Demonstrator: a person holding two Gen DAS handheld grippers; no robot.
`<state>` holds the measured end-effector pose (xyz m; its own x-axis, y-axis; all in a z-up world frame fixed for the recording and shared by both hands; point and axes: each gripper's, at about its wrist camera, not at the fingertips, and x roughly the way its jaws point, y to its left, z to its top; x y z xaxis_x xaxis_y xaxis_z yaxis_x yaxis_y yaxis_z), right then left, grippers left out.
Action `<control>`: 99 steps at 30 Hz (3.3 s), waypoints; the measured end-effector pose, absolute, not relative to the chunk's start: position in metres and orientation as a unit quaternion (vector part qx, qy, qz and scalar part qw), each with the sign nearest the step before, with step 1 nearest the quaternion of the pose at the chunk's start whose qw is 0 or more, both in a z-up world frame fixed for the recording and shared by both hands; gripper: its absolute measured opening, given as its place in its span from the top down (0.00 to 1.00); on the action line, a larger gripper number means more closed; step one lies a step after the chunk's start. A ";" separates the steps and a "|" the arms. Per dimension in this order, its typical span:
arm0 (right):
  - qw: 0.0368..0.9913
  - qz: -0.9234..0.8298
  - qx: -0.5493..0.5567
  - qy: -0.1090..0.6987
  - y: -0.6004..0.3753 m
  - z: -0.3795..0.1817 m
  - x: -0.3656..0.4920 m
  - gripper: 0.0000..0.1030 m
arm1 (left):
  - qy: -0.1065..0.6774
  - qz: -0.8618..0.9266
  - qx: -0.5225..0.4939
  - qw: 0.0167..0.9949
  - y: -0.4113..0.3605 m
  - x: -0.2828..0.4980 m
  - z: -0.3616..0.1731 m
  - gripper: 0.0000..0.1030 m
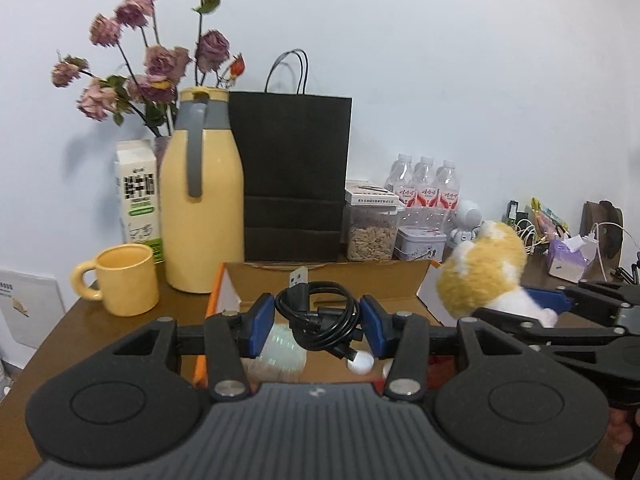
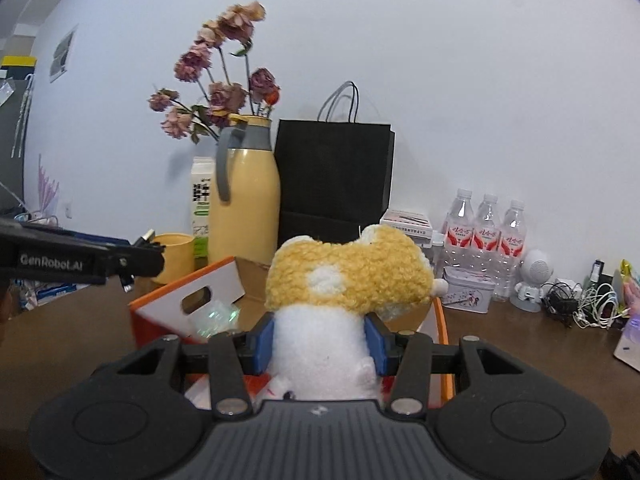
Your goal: Organize objects
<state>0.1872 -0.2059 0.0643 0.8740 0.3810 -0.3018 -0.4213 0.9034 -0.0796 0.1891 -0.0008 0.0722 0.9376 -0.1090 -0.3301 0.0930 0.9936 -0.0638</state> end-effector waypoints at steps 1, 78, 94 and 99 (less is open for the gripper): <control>0.965 0.207 -0.069 0.146 -0.203 0.065 0.199 0.56 | 0.172 -0.050 -0.024 0.984 -0.002 0.199 0.072 0.53; 0.964 0.156 -0.091 0.194 -0.240 0.051 0.196 0.00 | 0.178 -0.003 -0.028 0.984 0.019 0.170 0.077 0.00; 0.944 0.151 -0.109 0.274 -0.274 0.004 0.145 0.09 | 0.210 0.020 -0.028 0.977 0.036 0.113 0.055 0.00; 0.935 0.166 -0.101 0.298 -0.278 -0.010 0.142 0.33 | 0.220 0.027 -0.030 0.975 0.038 0.104 0.047 0.00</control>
<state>0.1417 -0.2779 -0.0103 0.7677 0.2497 -0.5902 -0.3699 0.9247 -0.0900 0.1044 0.0384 0.0469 0.9015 0.0395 -0.4310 -0.0656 0.9968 -0.0458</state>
